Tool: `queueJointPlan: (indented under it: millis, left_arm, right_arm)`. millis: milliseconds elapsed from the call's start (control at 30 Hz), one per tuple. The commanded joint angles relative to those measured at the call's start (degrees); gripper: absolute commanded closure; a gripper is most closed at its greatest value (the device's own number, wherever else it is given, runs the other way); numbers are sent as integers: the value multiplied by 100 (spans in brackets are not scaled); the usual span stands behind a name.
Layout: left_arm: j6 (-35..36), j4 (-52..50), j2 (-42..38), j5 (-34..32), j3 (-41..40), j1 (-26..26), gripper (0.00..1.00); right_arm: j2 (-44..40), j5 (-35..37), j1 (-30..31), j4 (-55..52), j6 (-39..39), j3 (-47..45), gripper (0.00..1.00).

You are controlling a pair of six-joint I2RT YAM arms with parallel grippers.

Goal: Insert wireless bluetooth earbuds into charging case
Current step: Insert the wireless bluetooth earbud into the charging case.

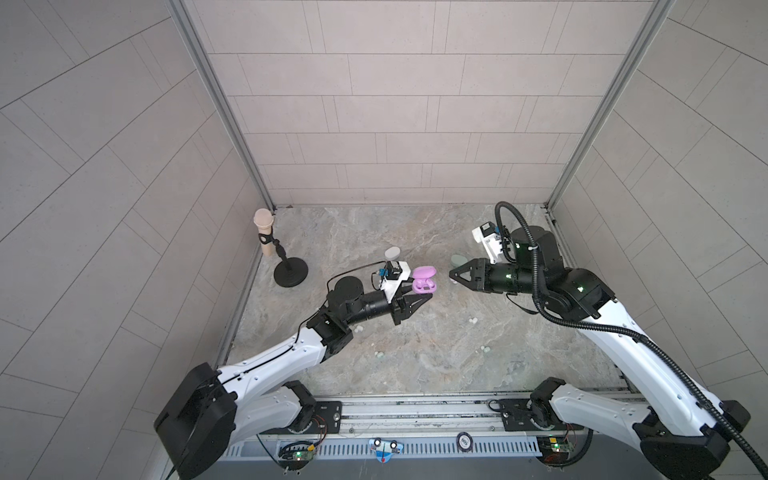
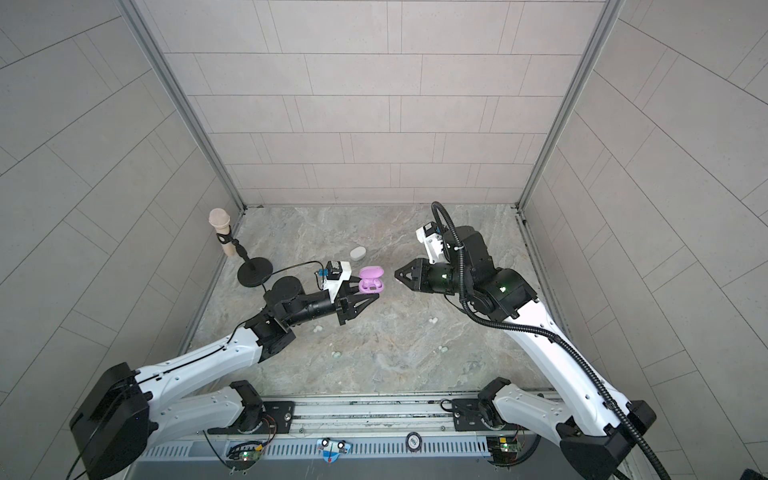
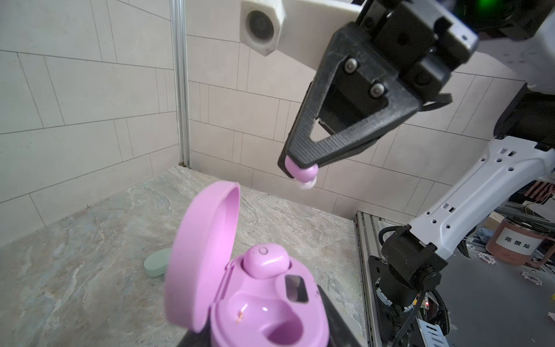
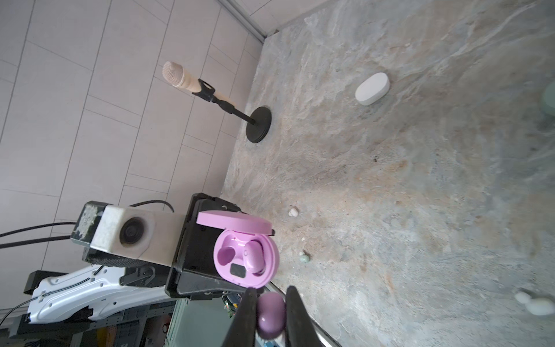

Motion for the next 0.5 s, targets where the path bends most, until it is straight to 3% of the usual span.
queueJointPlan:
  millis: [0,467]
  left_arm:
    - [177,393,100,51,266,-104,77]
    - [116,584,187,46,439,-250,77]
  right_arm:
    - [-72,216,336,710,508,1,85]
    - [93,593,958,1477,1028,-167,85]
